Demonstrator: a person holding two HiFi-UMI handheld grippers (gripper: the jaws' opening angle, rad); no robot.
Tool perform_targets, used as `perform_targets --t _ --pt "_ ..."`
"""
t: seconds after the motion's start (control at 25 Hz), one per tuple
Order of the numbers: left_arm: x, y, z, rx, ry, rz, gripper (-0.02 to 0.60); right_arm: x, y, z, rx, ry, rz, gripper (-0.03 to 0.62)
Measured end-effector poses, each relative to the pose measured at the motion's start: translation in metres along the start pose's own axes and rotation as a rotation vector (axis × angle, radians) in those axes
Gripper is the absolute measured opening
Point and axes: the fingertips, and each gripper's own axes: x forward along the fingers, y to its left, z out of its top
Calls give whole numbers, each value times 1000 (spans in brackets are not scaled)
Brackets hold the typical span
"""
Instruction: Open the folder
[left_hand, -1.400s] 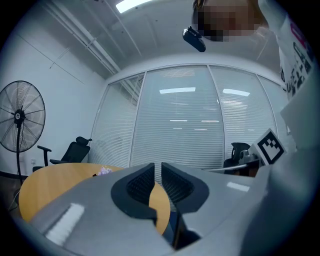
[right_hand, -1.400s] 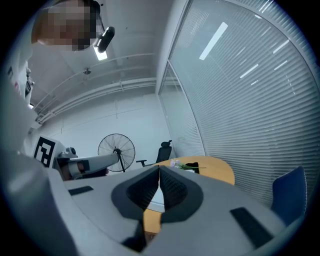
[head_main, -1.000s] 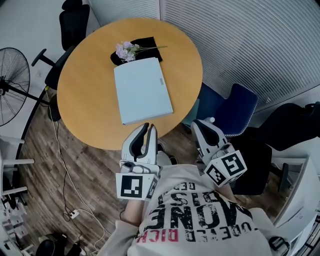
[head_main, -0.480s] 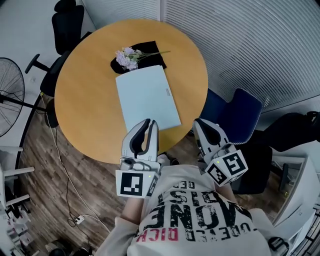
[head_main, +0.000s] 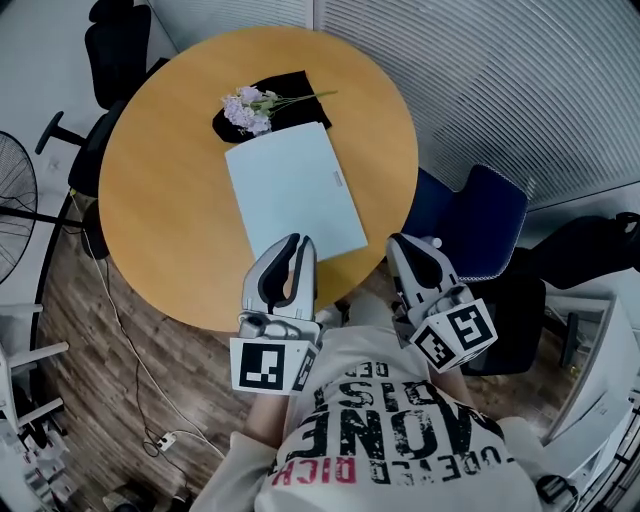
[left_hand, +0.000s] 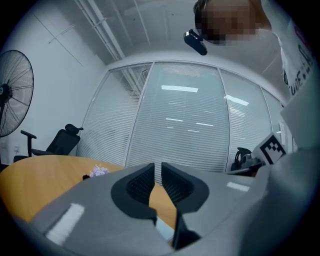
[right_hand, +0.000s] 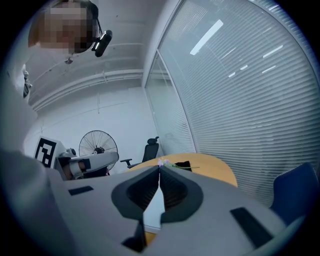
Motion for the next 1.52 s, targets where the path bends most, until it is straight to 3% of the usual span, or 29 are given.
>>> perform_targets --t 0.4,1.0,1.52 --pt "6 -1 0 20 2 5 54 8 1 5 -6 -7 31 12" --pt "17 3 20 53 -20 128 54 36 -11 35 -19 -21 167 12" --pt "31 1 17 61 -15 122 52 41 -24 33 -5 -4 176 12"
